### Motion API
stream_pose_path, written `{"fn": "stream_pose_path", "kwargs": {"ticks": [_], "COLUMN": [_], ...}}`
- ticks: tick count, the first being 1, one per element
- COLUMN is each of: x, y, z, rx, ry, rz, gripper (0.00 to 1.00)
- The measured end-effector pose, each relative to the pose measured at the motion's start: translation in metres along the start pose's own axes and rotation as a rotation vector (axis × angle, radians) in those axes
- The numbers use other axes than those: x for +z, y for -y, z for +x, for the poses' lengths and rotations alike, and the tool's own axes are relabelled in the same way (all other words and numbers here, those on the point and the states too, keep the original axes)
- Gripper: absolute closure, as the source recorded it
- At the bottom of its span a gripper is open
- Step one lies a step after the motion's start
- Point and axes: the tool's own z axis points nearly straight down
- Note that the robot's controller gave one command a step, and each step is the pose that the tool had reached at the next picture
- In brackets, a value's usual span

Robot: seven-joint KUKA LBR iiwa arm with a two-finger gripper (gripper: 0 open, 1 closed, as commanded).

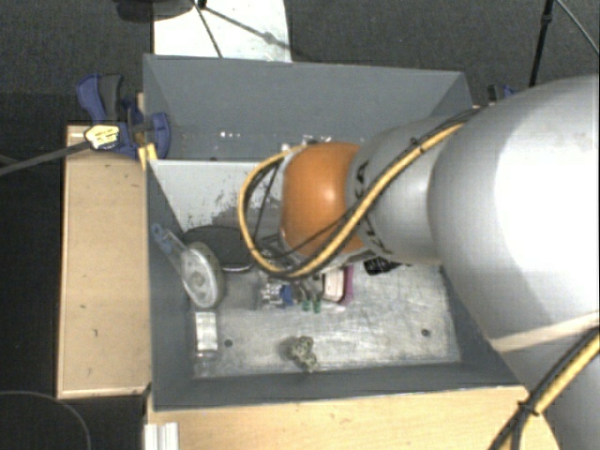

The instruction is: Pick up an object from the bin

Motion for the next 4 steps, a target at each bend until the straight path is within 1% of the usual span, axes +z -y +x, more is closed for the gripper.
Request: {"fn": "stream_pose_path", "kwargs": {"ticks": [1,2,3,4], "x": [0.002,-0.005,-0.006,-0.151], "y": [0.001,0.043,0.04,0.035], "z": [0.002,0.014,0.013,0.002], "rx": [-0.001,0.041,0.037,-0.001], "ry": [-0.004,-0.01,-0.008,0.0], "rz": [0.002,0.006,0.004,0.001], "gripper": [0.0,0.0,1.0,1.0]}}
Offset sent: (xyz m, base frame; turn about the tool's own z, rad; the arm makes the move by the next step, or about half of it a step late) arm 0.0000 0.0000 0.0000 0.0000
